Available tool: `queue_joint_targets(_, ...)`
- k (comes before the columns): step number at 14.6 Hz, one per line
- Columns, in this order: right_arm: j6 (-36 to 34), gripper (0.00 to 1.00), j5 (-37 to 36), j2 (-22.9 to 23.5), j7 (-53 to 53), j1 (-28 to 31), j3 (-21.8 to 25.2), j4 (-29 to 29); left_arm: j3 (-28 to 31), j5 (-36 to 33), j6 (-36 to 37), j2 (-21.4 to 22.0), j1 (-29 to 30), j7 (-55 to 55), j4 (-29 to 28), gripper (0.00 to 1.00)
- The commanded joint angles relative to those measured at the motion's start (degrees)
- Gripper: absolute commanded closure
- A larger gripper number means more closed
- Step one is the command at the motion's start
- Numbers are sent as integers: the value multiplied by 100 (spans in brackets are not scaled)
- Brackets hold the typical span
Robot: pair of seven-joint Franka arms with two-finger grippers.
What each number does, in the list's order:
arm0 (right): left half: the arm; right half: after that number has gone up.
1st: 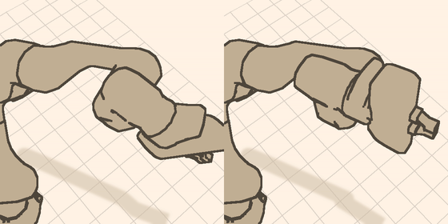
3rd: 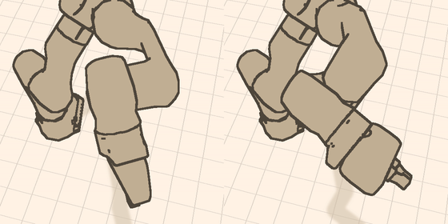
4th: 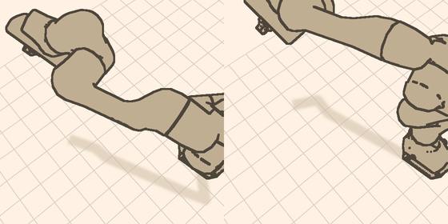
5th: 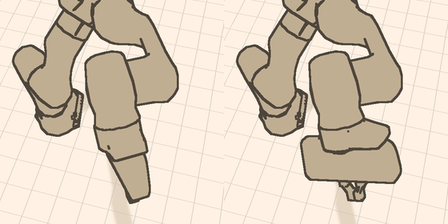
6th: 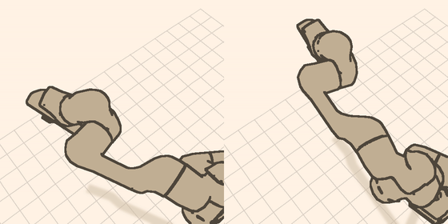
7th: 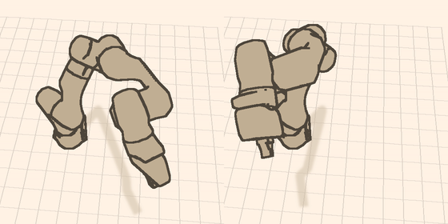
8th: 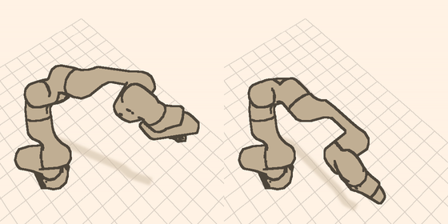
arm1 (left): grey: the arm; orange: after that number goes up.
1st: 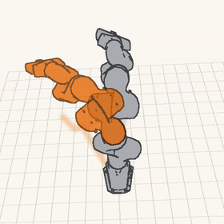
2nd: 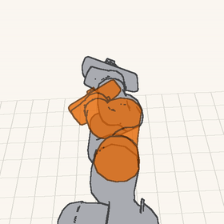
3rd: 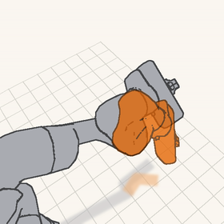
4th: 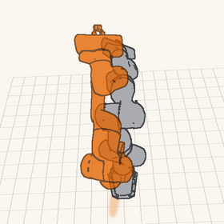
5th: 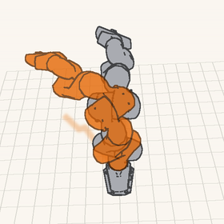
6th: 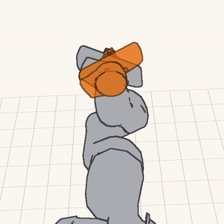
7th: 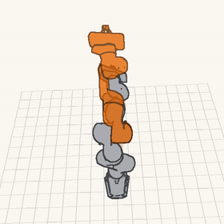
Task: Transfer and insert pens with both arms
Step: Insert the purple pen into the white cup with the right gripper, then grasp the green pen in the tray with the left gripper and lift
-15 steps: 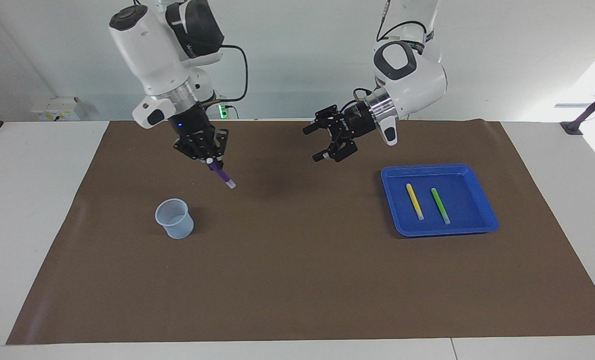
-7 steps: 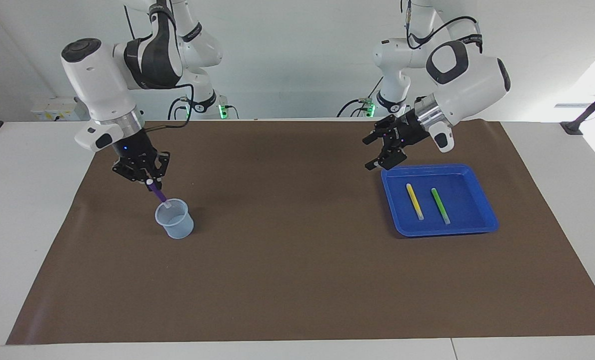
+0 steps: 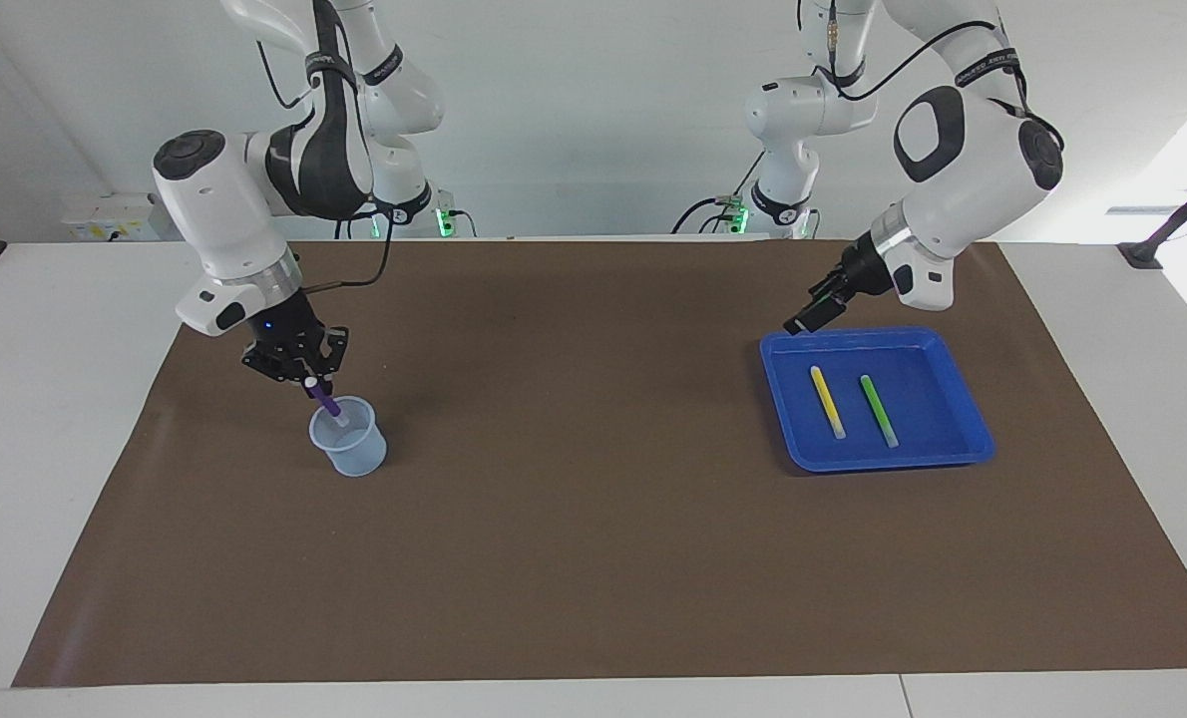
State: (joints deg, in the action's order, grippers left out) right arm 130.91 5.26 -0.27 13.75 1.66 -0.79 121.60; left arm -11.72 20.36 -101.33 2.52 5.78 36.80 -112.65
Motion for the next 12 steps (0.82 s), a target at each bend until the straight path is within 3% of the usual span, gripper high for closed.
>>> queue_joint_targets(1,452,100,-95,-70,136,106,-88,433,-41,-742,-226,-164,414,-2046,59,0)
queue_joint_targets(4,900,100,-95,-70,286,97,-88,654,-41,-1051,-1078,-550,591,-3107,-46,0)
queue_joint_targets(9,919,100,-104,-105,321,89,-88,795,-41,-1929,-2108,-1270,644,-4504,-100,1)
queue_joint_targets(10,910,96,-104,-114,321,71,-88,804,-41,-2122,-2301,-1385,644,-4680,-108,1)
queue_joint_targets(11,910,62,-104,-114,321,62,-88,795,-41,-2211,-2460,-1490,644,-4804,-117,2)
queue_joint_targets(12,910,35,-104,-105,304,53,-88,786,-41,-2273,-2557,-1613,618,-4892,-117,4)
